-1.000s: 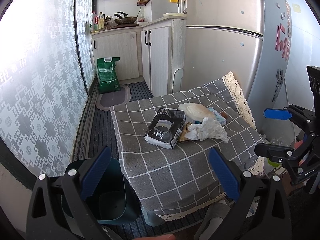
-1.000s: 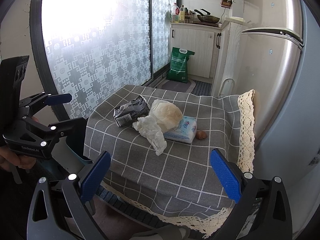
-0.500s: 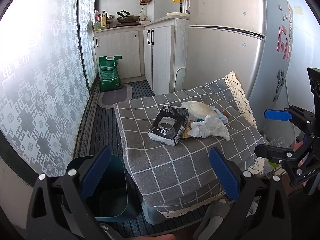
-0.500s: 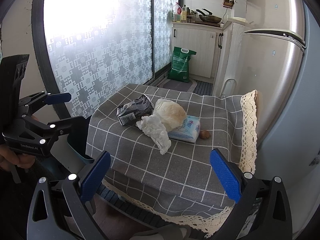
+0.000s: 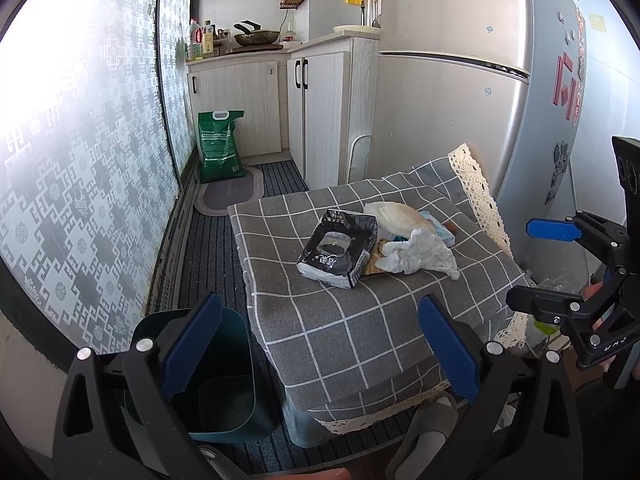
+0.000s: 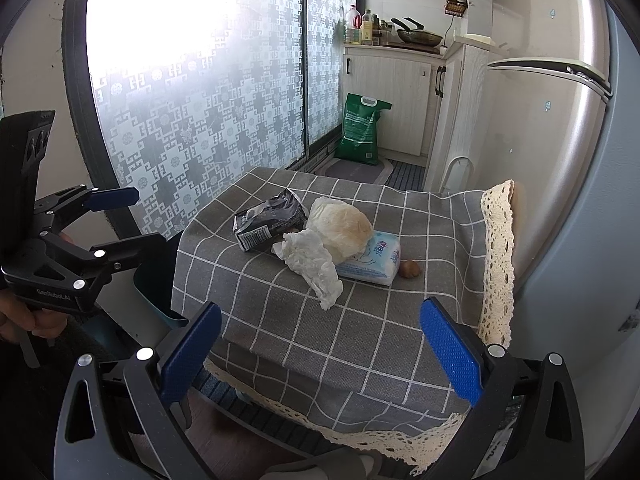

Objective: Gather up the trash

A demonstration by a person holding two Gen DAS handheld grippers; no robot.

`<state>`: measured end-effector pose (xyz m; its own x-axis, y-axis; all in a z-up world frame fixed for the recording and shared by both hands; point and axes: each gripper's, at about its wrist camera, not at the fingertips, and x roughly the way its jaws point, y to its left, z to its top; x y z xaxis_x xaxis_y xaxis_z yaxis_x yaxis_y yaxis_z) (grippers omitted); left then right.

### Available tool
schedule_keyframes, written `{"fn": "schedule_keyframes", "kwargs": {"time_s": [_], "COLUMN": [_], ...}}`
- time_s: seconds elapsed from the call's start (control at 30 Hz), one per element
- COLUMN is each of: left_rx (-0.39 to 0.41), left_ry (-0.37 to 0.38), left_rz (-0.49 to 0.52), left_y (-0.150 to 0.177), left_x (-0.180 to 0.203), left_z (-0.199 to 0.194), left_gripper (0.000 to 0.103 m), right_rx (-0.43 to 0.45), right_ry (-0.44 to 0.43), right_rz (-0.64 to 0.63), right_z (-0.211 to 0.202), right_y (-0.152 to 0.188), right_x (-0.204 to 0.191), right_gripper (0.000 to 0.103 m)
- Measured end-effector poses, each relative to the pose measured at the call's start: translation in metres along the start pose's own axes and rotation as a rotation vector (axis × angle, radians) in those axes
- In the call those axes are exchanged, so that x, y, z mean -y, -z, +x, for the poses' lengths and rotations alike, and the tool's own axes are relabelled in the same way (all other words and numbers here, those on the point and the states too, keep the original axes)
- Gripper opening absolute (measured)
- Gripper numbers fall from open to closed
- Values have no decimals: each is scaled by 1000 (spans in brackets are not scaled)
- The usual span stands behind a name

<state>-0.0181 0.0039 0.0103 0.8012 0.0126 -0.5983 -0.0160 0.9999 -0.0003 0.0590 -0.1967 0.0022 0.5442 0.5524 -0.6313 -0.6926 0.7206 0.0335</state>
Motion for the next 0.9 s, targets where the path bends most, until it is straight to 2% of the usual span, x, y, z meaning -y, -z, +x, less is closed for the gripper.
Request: {"fn": "schedule_keyframes", "kwargs": {"time_s": [0.77, 0.87, 0.9], "left_rx": [13, 15, 14], "left_ry": [10, 12, 20], "left_rz": [6, 15, 23], "left_y": [1, 1, 1], "left_x": [-4, -4, -3], "left_z": [-3, 0, 0], "left_gripper": [100, 97, 92], "right_rx": [23, 25, 26], "right_ry": [8, -7, -15], "right_rz": [-22, -18, -16], "right_z": [-4, -5, -5], "right_y": [-1, -2, -2], "right_x": [-2, -2, -2], "right_gripper": [100, 98, 97]}}
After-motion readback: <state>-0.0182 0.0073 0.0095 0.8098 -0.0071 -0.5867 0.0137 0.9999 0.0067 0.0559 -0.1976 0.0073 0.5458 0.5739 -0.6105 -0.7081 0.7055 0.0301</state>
